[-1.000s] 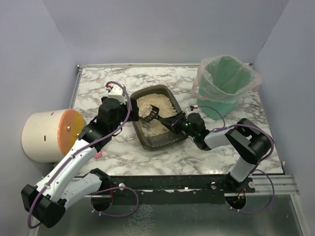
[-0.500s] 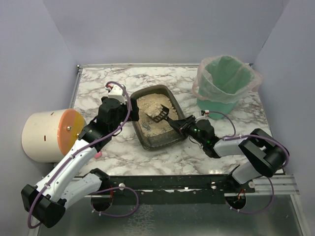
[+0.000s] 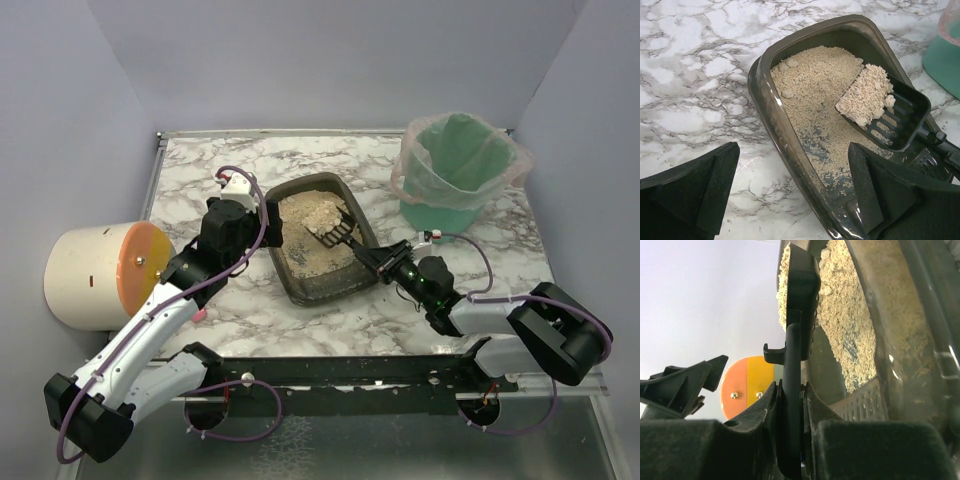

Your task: Clean the litter box

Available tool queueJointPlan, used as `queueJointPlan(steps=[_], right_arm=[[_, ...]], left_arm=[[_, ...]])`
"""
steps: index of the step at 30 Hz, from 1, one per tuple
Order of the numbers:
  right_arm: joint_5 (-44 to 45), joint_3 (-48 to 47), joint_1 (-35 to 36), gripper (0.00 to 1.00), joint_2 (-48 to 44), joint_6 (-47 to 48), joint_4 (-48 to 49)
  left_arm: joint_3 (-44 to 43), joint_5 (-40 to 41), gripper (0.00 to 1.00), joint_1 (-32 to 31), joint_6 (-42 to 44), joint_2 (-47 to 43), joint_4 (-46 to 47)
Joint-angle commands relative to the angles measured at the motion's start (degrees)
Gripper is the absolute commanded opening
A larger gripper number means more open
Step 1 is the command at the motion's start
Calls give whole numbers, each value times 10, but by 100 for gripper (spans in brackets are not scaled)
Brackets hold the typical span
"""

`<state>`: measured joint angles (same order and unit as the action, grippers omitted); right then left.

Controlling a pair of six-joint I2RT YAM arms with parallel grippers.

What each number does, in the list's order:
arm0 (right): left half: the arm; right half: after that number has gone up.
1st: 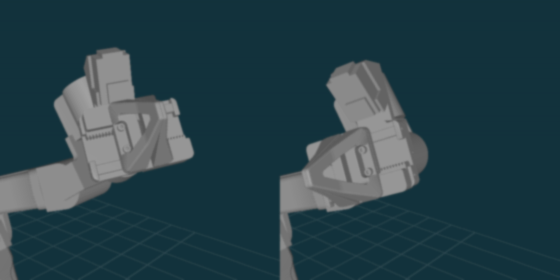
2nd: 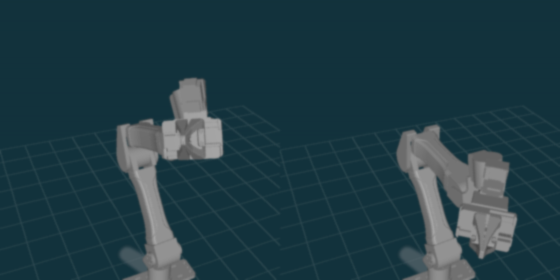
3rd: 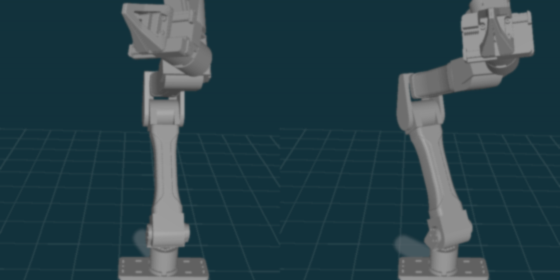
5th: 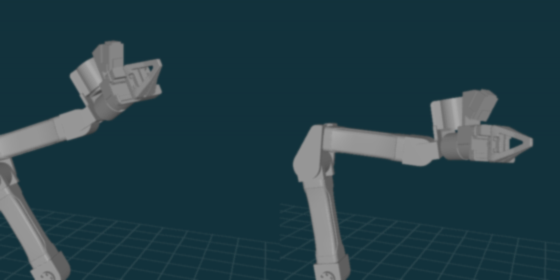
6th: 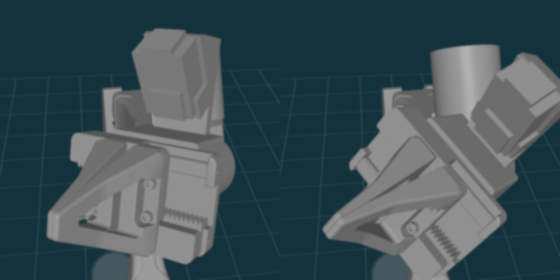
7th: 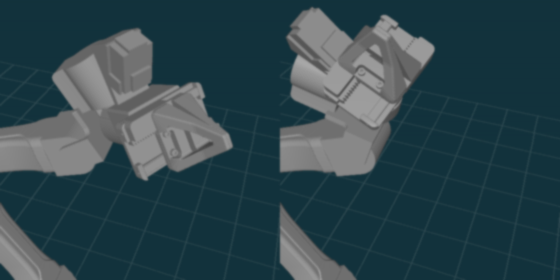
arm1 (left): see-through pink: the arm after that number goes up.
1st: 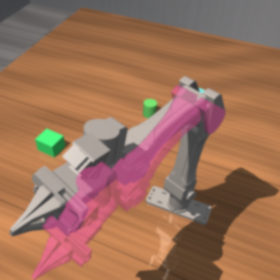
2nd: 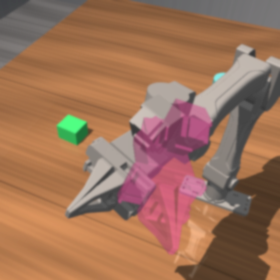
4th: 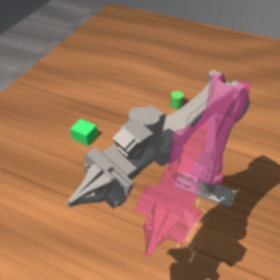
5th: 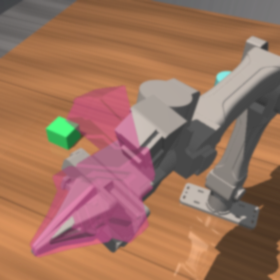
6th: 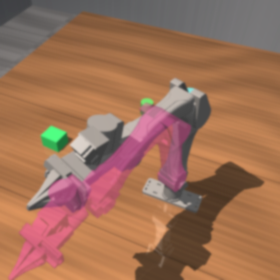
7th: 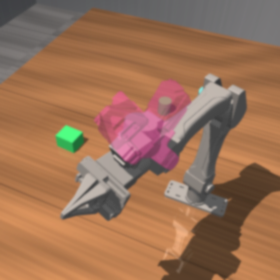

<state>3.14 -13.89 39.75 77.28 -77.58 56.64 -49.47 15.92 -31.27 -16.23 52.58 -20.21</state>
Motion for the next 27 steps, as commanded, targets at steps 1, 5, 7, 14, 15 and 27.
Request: queueJointPlan(steps=[1, 5, 7, 14, 15, 27], right_arm=[[28, 48, -1, 1, -23, -39, 67], [-37, 35, -2, 1, -22, -17, 89], [19, 57, -5, 1, -46, -43, 74], [14, 64, -19, 1, -73, -50, 54], [-6, 60, -19, 1, -74, -36, 54], [-11, 57, -42, 1, -123, -33, -2]], left_arm=[[9, -4, 99, -2, 0, 5, 5], [9, -4, 99, -2, 0, 7, 7], [8, -5, 99, -2, 1, 6, 7], [8, -7, 99, -2, 1, 5, 7], [8, -7, 99, -2, 1, 4, 8], [9, -9, 99, -2, 2, -2, 8]])
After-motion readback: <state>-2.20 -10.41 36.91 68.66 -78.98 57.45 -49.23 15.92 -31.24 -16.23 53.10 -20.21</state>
